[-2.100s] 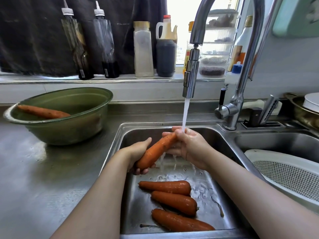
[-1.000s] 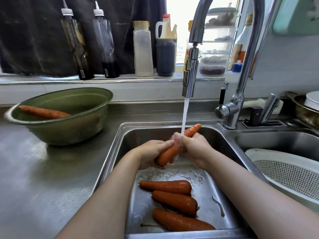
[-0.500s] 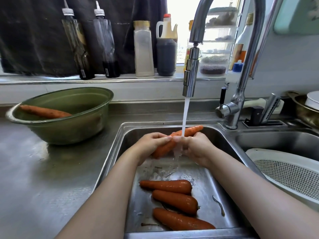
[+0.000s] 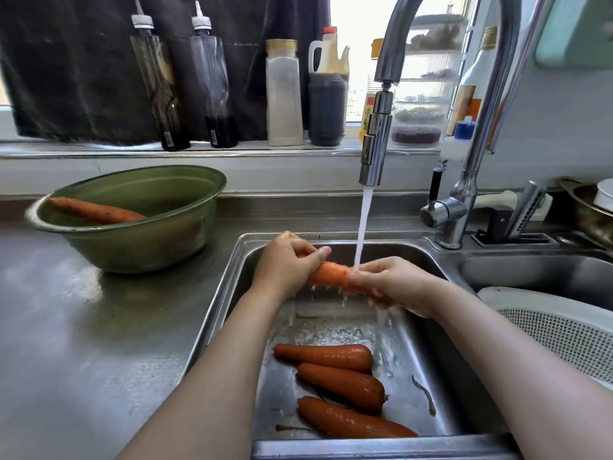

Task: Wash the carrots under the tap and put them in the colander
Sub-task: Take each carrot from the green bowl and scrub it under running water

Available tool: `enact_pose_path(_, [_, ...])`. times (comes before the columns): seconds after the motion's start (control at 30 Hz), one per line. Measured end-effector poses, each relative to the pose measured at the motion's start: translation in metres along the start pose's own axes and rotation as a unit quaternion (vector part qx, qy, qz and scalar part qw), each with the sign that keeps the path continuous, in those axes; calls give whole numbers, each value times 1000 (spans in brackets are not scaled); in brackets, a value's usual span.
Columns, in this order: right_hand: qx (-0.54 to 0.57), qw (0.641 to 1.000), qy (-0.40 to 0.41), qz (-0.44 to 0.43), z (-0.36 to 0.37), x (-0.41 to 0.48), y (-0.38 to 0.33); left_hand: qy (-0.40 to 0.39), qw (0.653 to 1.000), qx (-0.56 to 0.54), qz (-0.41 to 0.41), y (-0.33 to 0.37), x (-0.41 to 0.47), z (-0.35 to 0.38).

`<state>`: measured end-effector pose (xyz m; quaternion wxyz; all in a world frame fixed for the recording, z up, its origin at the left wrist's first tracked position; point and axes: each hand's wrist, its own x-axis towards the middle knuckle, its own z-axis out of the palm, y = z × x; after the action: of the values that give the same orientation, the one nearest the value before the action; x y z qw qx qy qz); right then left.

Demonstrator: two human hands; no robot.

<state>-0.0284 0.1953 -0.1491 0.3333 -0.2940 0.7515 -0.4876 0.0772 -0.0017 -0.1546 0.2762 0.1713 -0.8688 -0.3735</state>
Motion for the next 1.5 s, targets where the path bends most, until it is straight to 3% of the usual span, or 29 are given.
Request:
enact_pose_path(0.13, [-106, 994, 23, 3, 13, 3, -2, -27, 999, -13, 30, 11, -3, 10])
enact_pose_path(0.2, [-128, 991, 36, 8, 15, 6, -1, -13, 999, -38, 5, 12, -2, 15])
enact_pose_path(0.33, [-23, 1000, -19, 2, 6, 9, 5, 30, 983, -153, -95, 5, 4, 19])
enact_pose_path(0.43, [106, 990, -86, 21, -1, 7, 10, -5, 944, -285, -168, 4, 3, 20])
enact_pose_path(0.53, [92, 990, -106, 27, -4, 5, 12, -77, 892, -399, -200, 6, 3, 19])
enact_pose_path(0.6, [43, 996, -76, 27, 3, 3, 9, -105, 868, -442, -201, 7, 3, 19])
enact_pose_path(0.77, [-35, 998, 51, 23, 17, 6, -3, -89, 893, -398, -192, 13, -1, 22])
enact_pose_path(0.93, [51, 998, -34, 18, 7, 4, -1, 0, 891, -397, -221, 13, 2, 26])
enact_pose_path(1.03, [96, 992, -81, 17, 3, 3, 2, 16, 894, -388, -224, 10, 2, 27])
enact_pose_path(1.17, [-11, 1000, -4, 7, 10, 7, 8, -30, 903, -377, -206, 10, 0, 30])
enact_pose_path(1.27, [-16, 996, 84, 27, 12, 11, 7, -97, 871, -432, -212, 16, -2, 28])
enact_pose_path(1.33, [1, 995, 82, 54, 9, 9, 7, -110, 854, -464, -208, 17, 0, 29])
enact_pose_path(1.4, [9, 997, 46, 63, 6, 6, 7, -93, 862, -453, -206, 18, -1, 31])
enact_pose_path(1.5, [28, 1000, 6, 11, 1, 6, 10, -39, 876, -423, -227, 16, -1, 33])
